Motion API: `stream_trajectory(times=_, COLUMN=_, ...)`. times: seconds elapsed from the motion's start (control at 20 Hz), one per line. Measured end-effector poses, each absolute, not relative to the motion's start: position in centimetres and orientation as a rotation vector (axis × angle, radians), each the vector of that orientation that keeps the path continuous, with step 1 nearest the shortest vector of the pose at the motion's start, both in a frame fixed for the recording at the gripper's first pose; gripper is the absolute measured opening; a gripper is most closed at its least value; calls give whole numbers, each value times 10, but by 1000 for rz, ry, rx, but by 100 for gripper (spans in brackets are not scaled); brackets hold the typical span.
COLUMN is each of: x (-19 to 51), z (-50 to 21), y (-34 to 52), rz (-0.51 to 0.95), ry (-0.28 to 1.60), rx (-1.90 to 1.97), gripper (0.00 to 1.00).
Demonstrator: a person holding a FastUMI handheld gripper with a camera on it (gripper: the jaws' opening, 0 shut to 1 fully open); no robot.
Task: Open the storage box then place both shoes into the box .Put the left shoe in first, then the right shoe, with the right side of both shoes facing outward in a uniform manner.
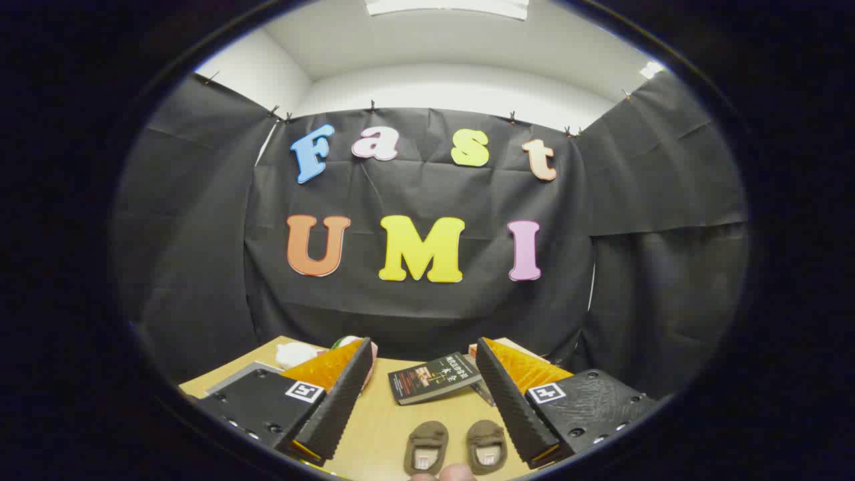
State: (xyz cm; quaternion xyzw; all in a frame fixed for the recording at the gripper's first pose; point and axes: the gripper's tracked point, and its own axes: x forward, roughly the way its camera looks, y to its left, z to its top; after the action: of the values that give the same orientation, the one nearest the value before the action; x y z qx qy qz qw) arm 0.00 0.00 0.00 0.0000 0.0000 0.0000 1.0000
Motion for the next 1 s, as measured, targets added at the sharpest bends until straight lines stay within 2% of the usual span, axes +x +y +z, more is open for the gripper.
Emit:
stream_trajectory(times=0.4, x=-2, z=-2, y=-13, rz=-20, ry=7, rx=-11, gripper=95)
stream_trajectory(times=1.0, x=11, z=-1, y=1, rz=35, ry=0, rx=-13, gripper=95)
